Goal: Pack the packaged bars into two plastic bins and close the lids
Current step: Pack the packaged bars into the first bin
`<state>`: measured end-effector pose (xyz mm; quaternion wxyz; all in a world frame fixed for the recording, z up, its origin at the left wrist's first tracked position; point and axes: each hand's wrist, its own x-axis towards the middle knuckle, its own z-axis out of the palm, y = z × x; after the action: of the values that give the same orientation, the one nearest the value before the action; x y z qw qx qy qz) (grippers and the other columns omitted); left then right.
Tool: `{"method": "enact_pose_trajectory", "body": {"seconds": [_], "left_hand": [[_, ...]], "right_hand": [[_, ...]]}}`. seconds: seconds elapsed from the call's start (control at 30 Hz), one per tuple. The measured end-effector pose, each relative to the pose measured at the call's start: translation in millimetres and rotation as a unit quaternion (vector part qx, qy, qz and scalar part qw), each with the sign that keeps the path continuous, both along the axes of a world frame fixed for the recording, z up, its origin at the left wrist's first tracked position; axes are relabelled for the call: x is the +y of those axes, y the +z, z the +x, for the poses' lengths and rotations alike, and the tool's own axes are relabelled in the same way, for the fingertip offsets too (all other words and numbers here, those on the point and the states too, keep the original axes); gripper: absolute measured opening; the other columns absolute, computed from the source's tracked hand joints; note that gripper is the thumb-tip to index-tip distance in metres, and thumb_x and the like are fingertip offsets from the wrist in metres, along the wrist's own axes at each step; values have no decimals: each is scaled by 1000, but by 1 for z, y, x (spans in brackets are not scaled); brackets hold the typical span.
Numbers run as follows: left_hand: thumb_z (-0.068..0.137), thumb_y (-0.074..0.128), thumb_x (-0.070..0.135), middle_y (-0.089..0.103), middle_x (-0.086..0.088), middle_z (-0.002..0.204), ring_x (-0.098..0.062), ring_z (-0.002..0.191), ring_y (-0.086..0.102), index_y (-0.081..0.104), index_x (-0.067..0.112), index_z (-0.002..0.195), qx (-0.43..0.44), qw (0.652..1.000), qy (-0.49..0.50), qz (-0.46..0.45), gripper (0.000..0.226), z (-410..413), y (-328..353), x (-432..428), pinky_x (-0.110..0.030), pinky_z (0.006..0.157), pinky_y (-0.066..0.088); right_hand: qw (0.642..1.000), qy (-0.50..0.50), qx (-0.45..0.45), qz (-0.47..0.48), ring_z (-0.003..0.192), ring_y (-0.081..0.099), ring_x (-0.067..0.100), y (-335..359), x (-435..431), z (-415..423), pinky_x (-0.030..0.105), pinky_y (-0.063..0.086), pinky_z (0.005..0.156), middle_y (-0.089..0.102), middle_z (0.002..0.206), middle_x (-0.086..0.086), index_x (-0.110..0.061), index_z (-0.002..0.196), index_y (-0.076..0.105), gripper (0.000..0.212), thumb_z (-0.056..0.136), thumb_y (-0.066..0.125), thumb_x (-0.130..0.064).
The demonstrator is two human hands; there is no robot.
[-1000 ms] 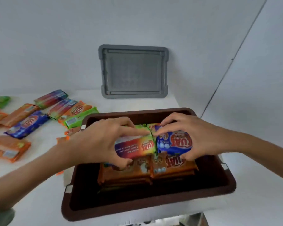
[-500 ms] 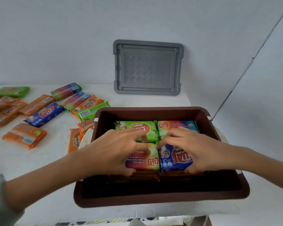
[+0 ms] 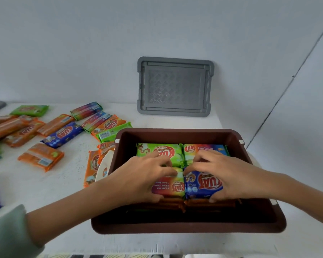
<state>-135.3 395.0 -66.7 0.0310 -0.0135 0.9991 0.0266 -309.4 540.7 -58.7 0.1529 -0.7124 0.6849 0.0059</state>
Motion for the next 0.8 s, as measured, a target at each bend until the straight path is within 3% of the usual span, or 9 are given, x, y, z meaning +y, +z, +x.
{"method": "enact_pose_trajectory", "body": {"seconds": [0.07, 0.17, 0.33, 0.47, 0.63, 0.8], "left_hand": [[83, 48, 63, 38, 15, 137, -4, 126, 37, 37, 36, 137, 8, 1000, 9, 15, 61, 1, 5, -1, -25, 91, 46], [76, 33, 69, 50, 14, 127, -5, 114, 51, 49, 37, 129, 71, 996, 29, 50, 65, 1, 17, -5, -30, 82, 53], [85, 54, 53, 56, 15, 118, -1, 98, 56, 51, 35, 127, 179, 977, 74, 88, 46, -21, 42, -31, -23, 80, 50], [86, 59, 41, 54, 4, 121, -6, 102, 54, 50, 25, 130, 258, 952, 114, 122, 48, -57, 60, -65, -24, 87, 48], [87, 59, 39, 33, -6, 140, -19, 128, 37, 31, 18, 142, 283, 925, 203, 151, 66, -113, 66, -114, -28, 103, 34], [83, 61, 47, -3, -12, 152, -34, 141, 6, 3, 25, 149, 271, 891, 313, 186, 90, -167, 37, -172, -48, 112, 22]], "right_hand": [[1000, -12, -26, -7, 113, 30, -5, 5, -1, 0, 19, 41, 98, 31, 121, -21, -42, 132, 36, 63, 77, 63, -55], [997, -36, -44, -53, 111, 33, -6, 16, -6, -1, 21, 42, 95, 38, 120, -21, -43, 132, 39, 57, 80, 61, -54], [983, -76, -62, -158, 110, 37, -4, 37, -29, -16, 21, 39, 91, 41, 116, -21, -43, 132, 41, 55, 81, 62, -48], [962, -118, -61, -238, 124, 35, 9, 52, -65, -37, 31, 34, 102, 42, 131, -8, -38, 138, 37, 64, 80, 63, -47], [936, -195, -76, -282, 137, 23, 23, 50, -129, -77, 37, 24, 111, 28, 148, 3, -32, 144, 29, 70, 83, 62, -44], [900, -329, -29, -284, 144, -7, 34, 20, -191, -137, 53, 19, 114, -12, 157, 7, -37, 147, 15, 80, 83, 60, -50]]}}
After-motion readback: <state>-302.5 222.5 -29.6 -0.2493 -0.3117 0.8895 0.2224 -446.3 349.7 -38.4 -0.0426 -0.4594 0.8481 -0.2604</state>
